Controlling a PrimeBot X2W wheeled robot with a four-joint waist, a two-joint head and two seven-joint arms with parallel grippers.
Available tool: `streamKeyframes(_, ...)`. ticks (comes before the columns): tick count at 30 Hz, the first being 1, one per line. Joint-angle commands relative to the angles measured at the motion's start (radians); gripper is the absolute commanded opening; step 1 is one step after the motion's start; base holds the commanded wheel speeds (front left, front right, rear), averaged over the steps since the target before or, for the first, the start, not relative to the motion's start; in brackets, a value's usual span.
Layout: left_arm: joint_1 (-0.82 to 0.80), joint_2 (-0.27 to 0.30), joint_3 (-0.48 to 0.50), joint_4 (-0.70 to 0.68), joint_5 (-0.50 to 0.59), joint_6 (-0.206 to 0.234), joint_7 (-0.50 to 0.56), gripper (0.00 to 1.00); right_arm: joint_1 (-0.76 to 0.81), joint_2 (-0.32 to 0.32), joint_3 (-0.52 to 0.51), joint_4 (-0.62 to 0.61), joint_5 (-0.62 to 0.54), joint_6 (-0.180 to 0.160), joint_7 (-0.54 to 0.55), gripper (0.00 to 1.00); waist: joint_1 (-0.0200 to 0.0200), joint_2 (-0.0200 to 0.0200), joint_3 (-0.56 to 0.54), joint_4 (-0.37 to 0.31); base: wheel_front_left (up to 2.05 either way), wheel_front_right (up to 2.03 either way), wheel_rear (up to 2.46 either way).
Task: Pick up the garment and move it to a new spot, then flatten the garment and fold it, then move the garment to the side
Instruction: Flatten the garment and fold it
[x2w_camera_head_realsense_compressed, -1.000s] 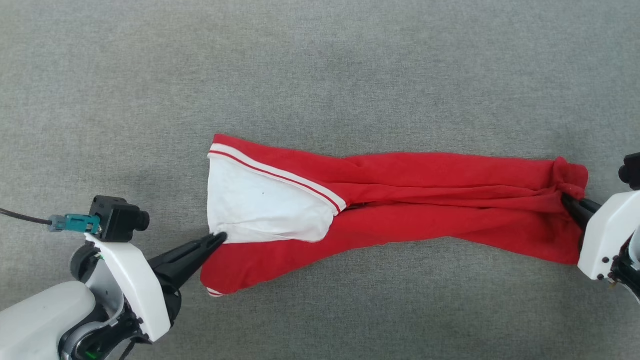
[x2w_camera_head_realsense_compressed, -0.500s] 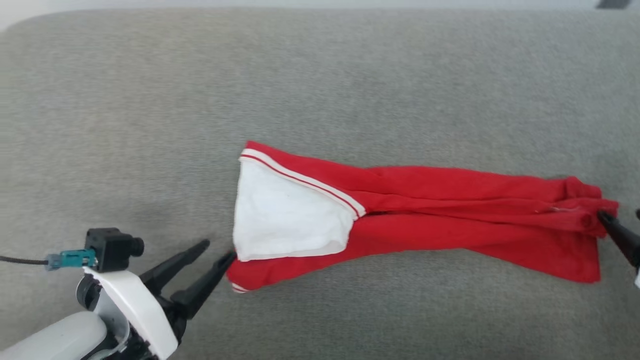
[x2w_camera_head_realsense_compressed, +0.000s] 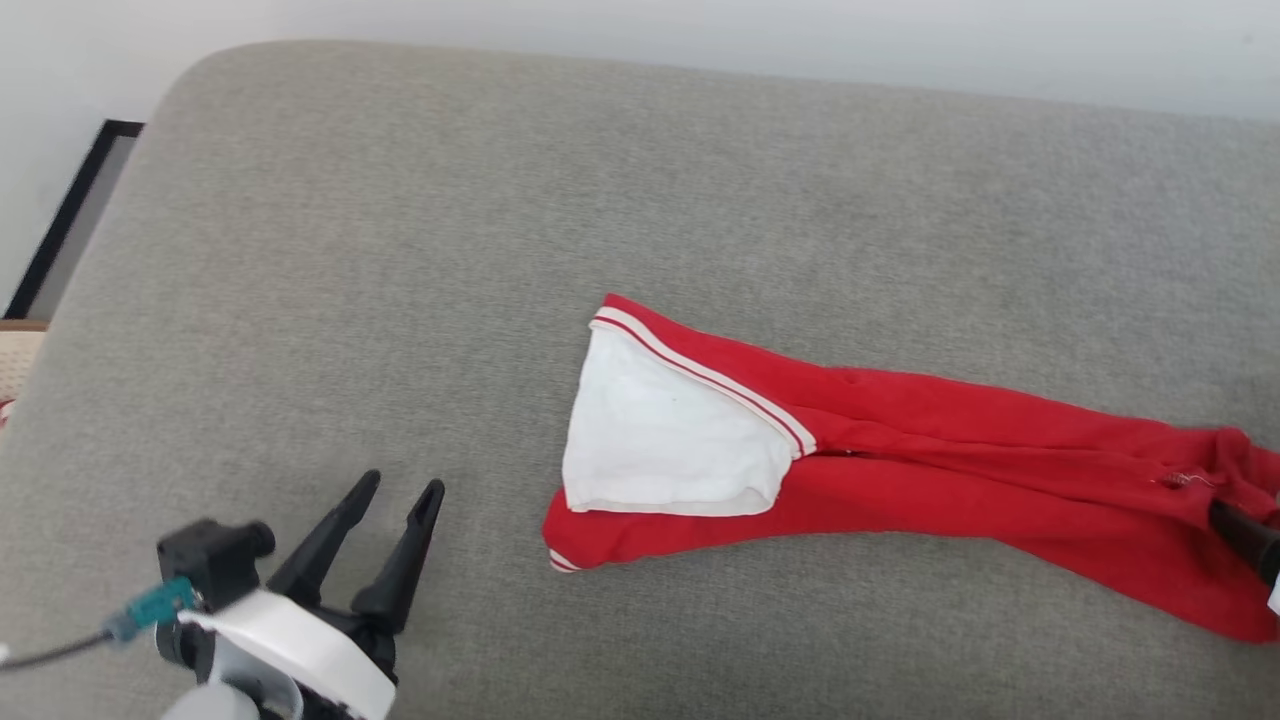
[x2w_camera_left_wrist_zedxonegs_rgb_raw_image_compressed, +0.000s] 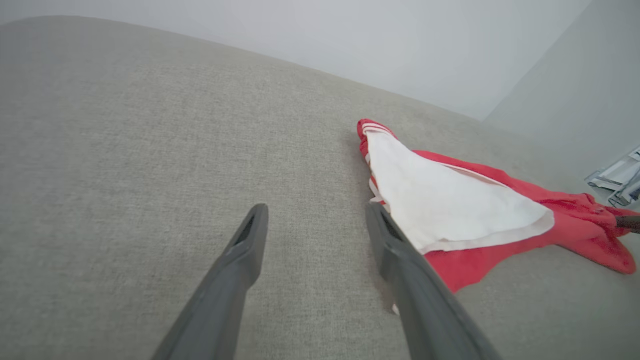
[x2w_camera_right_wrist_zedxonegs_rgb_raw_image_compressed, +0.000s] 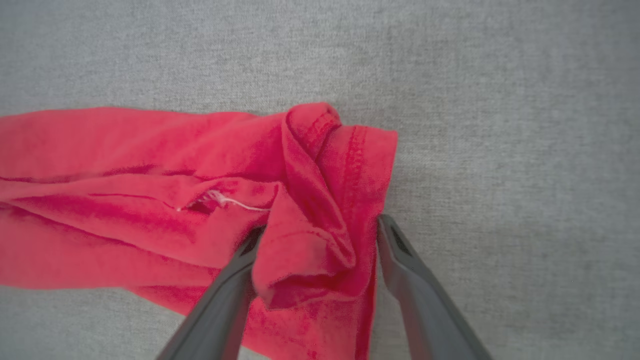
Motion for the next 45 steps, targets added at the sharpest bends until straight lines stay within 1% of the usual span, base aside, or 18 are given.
streamKeyframes(1,0.028,-0.026,0.031,0.003,0.039,0.002,-0.004,1.00,-0.014,0.006,-0.003,0.013,-0.003,0.000,0.007,1.00,0.0000,-0.0001,-0.007,0.011,0.00,0.00,0.00)
streamKeyframes(6,0.083,-0.118,0.176,-0.034,0.216,0.002,-0.004,1.00,-0.057,0.018,-0.023,0.093,-0.026,0.000,0.047,1.00,0.0000,-0.0001,-0.002,0.024,0.00,0.00,0.00)
streamKeyframes(10,0.105,-0.174,0.251,-0.065,0.336,0.002,-0.005,1.00,-0.086,0.047,-0.035,0.160,-0.055,0.000,0.075,1.00,0.0000,-0.0001,0.009,0.033,0.00,0.00,0.00)
streamKeyframes(11,0.110,-0.183,0.262,-0.069,0.356,0.002,-0.005,1.00,-0.094,0.054,-0.035,0.171,-0.062,0.000,0.075,0.92,0.0000,-0.0001,0.012,0.034,0.00,0.00,0.00)
streamKeyframes(12,0.114,-0.190,0.268,-0.071,0.380,0.002,-0.005,1.00,-0.099,0.060,-0.033,0.183,-0.068,0.000,0.078,0.46,0.0000,-0.0001,0.014,0.036,0.00,0.00,0.00)
streamKeyframes(13,0.116,-0.200,0.279,-0.075,0.398,0.002,-0.005,1.00,-0.105,0.067,-0.030,0.189,-0.073,0.000,0.079,0.03,0.0000,-0.0001,0.016,0.037,0.00,0.00,0.00)
streamKeyframes(14,0.119,-0.209,0.287,-0.078,0.405,0.002,-0.005,1.00,-0.110,0.071,-0.030,0.193,-0.073,0.000,0.077,0.00,0.0000,-0.0001,0.017,0.036,0.00,0.00,0.00)
streamKeyframes(16,0.122,-0.218,0.300,-0.082,0.422,0.002,-0.005,1.00,-0.118,0.075,-0.034,0.197,-0.080,0.000,0.067,0.00,0.0000,-0.0001,0.017,0.034,0.00,0.00,0.00)
streamKeyframes(18,0.124,-0.227,0.312,-0.094,0.419,0.002,-0.005,1.00,-0.129,0.063,-0.051,0.193,-0.085,0.000,0.047,0.00,0.0000,-0.0001,0.016,0.028,0.00,0.00,0.00)
streamKeyframes(24,0.132,-0.216,0.301,-0.136,0.418,0.002,-0.005,1.00,-0.152,0.022,-0.121,0.166,-0.088,-0.002,0.002,0.00,0.0000,-0.0001,0.015,-0.011,0.00,0.00,0.00)
streamKeyframes(28,0.121,-0.210,0.302,-0.168,0.414,0.002,-0.005,1.00,-0.152,-0.014,-0.198,0.149,-0.104,-0.001,-0.019,0.00,0.0000,-0.0001,0.022,-0.032,0.00,0.00,0.00)
streamKeyframes(34,0.104,-0.193,0.310,-0.205,0.414,0.002,-0.005,1.00,-0.115,-0.080,-0.321,0.114,-0.186,0.000,-0.023,0.00,0.0000,-0.0001,0.037,-0.050,0.00,0.00,0.00)
streamKeyframes(35,0.103,-0.192,0.310,-0.210,0.413,0.002,-0.005,1.00,-0.112,-0.084,-0.338,0.109,-0.194,0.000,-0.020,0.00,0.0000,-0.0001,0.038,-0.053,0.00,0.00,0.00)
streamKeyframes(37,0.104,-0.190,0.319,-0.216,0.415,0.002,-0.005,1.00,-0.113,-0.071,-0.359,0.094,-0.196,0.000,-0.012,0.00,0.0000,-0.0001,0.037,-0.058,0.00,0.00,0.00)
streamKeyframes(39,0.107,-0.191,0.323,-0.216,0.415,0.002,-0.005,1.00,-0.112,-0.067,-0.359,0.085,-0.196,0.000,-0.006,0.00,0.0000,-0.0001,0.035,-0.061,0.00,0.00,0.00)
streamKeyframes(41,0.116,-0.191,0.327,-0.216,0.409,0.002,-0.005,1.00,-0.106,-0.060,-0.339,0.065,-0.182,0.000,0.004,0.00,0.0000,-0.0001,0.030,-0.067,0.00,0.00,0.00)
streamKeyframes(45,0.132,-0.191,0.332,-0.205,0.396,0.002,-0.005,1.00,-0.076,-0.038,-0.240,-0.011,-0.139,0.000,0.030,0.00,0.0000,-0.0001,0.015,-0.075,0.00,0.00,0.00)
